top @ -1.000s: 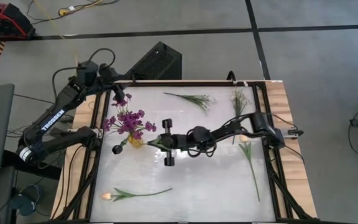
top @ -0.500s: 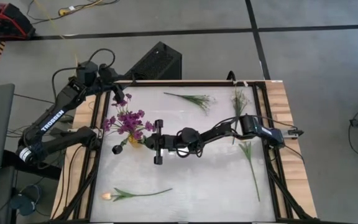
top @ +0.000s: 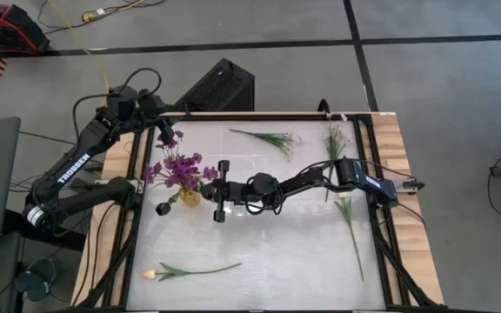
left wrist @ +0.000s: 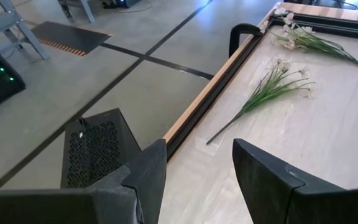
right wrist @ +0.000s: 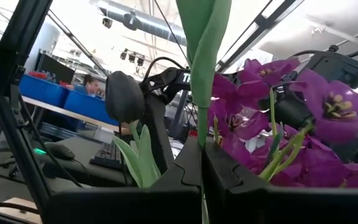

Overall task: Sort flowers into vase by color
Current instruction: Put the black tulip into the yellow vase, then put the right white flower into the transparent vase

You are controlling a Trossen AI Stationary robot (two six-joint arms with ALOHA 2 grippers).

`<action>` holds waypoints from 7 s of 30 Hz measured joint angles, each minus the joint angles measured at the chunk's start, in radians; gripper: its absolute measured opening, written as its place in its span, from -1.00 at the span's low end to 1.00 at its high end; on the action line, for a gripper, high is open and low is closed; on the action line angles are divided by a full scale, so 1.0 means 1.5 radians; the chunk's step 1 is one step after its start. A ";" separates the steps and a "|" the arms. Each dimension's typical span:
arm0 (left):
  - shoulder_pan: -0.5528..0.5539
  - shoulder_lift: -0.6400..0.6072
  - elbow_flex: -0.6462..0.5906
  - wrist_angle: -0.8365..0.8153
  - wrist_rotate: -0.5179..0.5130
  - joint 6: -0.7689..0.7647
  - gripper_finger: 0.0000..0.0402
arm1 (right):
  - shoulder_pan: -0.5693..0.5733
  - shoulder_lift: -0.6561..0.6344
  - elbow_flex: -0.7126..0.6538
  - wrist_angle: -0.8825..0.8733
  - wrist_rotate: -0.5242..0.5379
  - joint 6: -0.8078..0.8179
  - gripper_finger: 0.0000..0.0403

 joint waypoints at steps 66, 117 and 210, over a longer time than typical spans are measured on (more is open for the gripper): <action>0.000 0.000 0.000 -0.005 -0.010 -0.001 -0.14 | -0.035 -0.001 0.148 -0.492 0.015 0.110 -0.86; 0.000 0.000 0.001 -0.005 -0.010 -0.003 -0.14 | -0.091 -0.123 0.205 -1.004 0.016 0.094 0.10; -1.053 -0.065 -0.319 0.459 -0.261 -0.206 -0.33 | -0.146 -0.675 -0.312 -1.695 0.017 0.781 0.10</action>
